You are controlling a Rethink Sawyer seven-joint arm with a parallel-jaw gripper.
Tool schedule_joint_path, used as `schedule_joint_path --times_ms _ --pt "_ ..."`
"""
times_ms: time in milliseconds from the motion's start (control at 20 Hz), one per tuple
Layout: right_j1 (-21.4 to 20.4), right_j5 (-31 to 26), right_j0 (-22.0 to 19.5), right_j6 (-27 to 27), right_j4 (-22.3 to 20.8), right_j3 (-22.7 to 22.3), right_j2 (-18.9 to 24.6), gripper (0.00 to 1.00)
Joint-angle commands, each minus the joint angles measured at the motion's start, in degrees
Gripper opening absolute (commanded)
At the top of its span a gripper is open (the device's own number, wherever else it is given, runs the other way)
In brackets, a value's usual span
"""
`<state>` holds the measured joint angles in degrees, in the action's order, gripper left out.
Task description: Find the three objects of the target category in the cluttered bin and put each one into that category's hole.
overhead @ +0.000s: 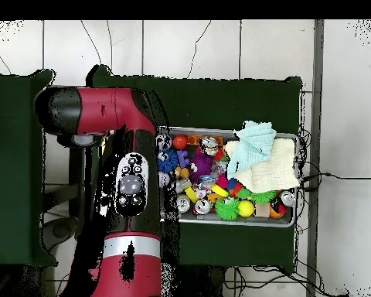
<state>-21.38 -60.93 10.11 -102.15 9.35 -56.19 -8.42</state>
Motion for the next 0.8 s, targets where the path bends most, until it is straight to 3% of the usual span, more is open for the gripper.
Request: schedule_joint_path --times_ms 50,350,800 --pt "1.21 -2.16 -1.91 -11.82 0.17 -1.59 1.04 0.0" --pt "-1.14 1.18 -2.24 -11.0 0.59 -6.98 1.53 0.0" --pt "-5.91 6.66 -5.37 -4.22 -0.03 -16.22 3.47 0.0"
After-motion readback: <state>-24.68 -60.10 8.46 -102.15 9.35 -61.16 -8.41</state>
